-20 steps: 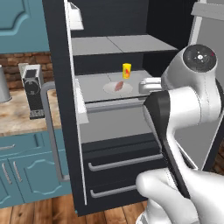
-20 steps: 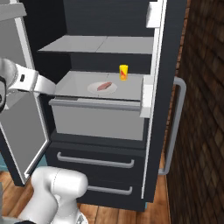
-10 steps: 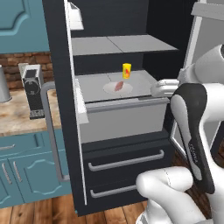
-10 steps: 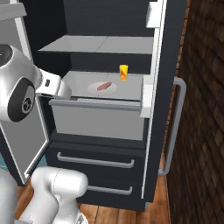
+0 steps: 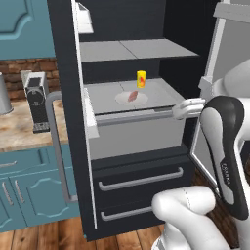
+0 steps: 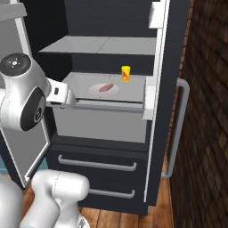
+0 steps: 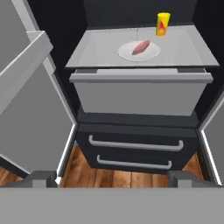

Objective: Retrieve the steak from the fridge and place it on the saucepan with marinade on the stove.

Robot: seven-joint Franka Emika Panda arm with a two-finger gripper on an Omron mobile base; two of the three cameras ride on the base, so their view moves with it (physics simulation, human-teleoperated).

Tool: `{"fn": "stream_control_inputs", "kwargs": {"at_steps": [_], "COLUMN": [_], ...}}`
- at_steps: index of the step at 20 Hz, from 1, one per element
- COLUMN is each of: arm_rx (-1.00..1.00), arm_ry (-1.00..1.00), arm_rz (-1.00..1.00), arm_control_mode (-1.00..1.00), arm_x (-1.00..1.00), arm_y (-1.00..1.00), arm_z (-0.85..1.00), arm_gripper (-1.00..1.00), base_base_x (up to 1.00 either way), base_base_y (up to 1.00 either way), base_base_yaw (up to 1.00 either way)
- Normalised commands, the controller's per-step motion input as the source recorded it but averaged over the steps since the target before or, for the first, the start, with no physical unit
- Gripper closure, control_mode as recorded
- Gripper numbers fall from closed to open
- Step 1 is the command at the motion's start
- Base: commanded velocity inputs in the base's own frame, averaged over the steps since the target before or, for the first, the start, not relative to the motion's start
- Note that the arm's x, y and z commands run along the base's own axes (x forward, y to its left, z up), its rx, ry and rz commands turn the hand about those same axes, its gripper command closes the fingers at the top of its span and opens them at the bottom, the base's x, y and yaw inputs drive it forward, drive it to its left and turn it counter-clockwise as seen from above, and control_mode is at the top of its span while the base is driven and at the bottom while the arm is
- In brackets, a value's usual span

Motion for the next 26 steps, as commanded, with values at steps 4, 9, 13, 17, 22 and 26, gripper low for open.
{"fn": "stream_control_inputs", "kwargs": {"at_steps": [4, 9, 13, 17, 22, 26], "arm_rx": [0.00, 0.00, 0.00, 0.00, 0.00, 0.00], "arm_ry": [-0.01, -0.03, -0.07, -0.08, -0.02, 0.00], "arm_rz": [0.06, 0.07, 0.06, 0.01, 0.00, 0.00], "arm_control_mode": [-1.00, -1.00, -1.00, -1.00, -1.00, -1.00], "arm_x": [-0.02, -0.07, -0.27, -0.27, -0.06, 0.03], "arm_y": [0.00, 0.00, 0.00, 0.00, 0.00, 0.00], "arm_z": [-0.31, -0.18, -0.06, -0.02, 0.00, 0.00], "arm_gripper": [-1.00, -1.00, -1.00, -1.00, -1.00, -1.00], "base_base_x": [0.00, 0.00, 0.00, 0.00, 0.00, 0.00], "base_base_y": [0.00, 0.00, 0.00, 0.00, 0.00, 0.00], "base_base_yaw": [0.00, 0.00, 0.00, 0.00, 0.00, 0.00]}}
